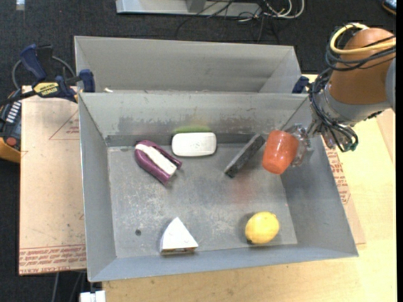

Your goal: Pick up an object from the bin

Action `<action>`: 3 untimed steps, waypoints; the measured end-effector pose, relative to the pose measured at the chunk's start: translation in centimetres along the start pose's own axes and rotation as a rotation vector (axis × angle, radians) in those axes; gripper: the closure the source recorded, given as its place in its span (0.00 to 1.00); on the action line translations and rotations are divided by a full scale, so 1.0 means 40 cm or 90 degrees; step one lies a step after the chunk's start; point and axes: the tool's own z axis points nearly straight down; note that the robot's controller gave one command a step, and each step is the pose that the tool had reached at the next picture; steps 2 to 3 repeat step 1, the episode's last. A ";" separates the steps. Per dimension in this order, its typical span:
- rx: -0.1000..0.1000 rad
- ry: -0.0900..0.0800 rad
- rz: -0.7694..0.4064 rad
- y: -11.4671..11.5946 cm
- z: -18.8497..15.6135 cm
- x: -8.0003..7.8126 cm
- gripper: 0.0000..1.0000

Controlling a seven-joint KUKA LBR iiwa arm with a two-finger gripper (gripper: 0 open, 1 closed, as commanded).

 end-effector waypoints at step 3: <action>-0.001 0.001 0.000 0.001 -0.009 0.001 1.00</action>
Offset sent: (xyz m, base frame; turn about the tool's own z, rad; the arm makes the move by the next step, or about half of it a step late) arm 0.0000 -0.0001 0.0024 0.0000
